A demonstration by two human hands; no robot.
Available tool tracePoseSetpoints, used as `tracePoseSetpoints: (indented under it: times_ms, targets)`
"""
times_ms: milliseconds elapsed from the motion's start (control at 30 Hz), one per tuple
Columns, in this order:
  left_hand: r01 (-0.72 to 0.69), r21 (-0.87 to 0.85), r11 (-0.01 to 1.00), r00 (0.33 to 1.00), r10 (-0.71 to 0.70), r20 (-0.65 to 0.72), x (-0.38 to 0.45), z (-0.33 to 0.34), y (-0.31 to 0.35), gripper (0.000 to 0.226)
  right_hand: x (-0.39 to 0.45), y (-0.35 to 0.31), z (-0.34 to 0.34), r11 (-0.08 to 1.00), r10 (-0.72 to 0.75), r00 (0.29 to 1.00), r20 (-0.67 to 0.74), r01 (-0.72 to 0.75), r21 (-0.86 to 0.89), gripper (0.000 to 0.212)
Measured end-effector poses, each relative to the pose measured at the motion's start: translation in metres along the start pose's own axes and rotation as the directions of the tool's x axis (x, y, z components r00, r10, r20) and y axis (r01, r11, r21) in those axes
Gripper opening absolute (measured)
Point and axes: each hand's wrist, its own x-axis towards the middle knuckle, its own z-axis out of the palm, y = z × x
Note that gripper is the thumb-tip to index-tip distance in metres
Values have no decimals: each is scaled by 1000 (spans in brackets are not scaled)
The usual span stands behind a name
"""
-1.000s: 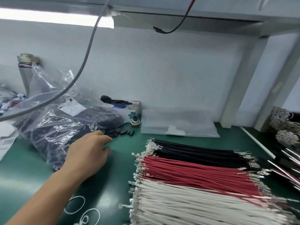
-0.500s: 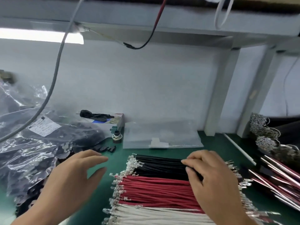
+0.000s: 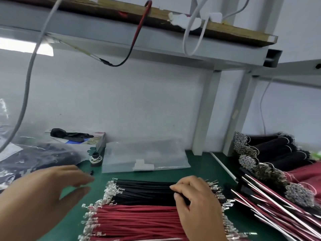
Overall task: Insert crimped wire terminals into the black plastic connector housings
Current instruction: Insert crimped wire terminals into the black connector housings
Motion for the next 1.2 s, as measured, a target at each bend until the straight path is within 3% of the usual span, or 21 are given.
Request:
tracePoseSetpoints:
  times_ms: [133,233,367,500,667,767,833,933,1033,1200]
  targets:
    - [49,14,999,999,-49,8,35,6,-1,32,-1,-4,1,1000,2,1000,15,-2,11,31]
    - [70,98,993,985,-84,148,52,32,-7,45,0,-8,1,1000,-4,1000,28,4,7,34]
    - [73,58,996,948,-87,305,52,64,-24,54,-1,-11,4,999,-32,998,45,31,28,36]
    - [30,174,984,963,-75,258,48,80,-38,51,-3,-9,7,999,-30,997,64,27,45,33]
    - [44,267,963,961,-113,251,37,68,-41,31,-3,-7,6,998,-29,995,96,24,56,27]
    - [-31,367,930,972,-57,228,26,49,-28,10,-4,-8,7,998,-16,992,127,7,65,22]
    - [-101,373,922,982,32,186,19,35,-13,15,-5,-9,7,998,-12,990,140,3,66,20]
    - [20,229,973,992,-48,119,12,19,6,25,-6,-12,7,998,-19,987,157,9,65,21]
    - [158,-39,987,987,-159,-16,7,12,19,33,-5,-10,6,998,-9,985,174,-2,62,22]
    - [143,-318,937,964,-204,-168,-3,11,36,31,1,-7,5,996,48,968,245,-66,65,23]
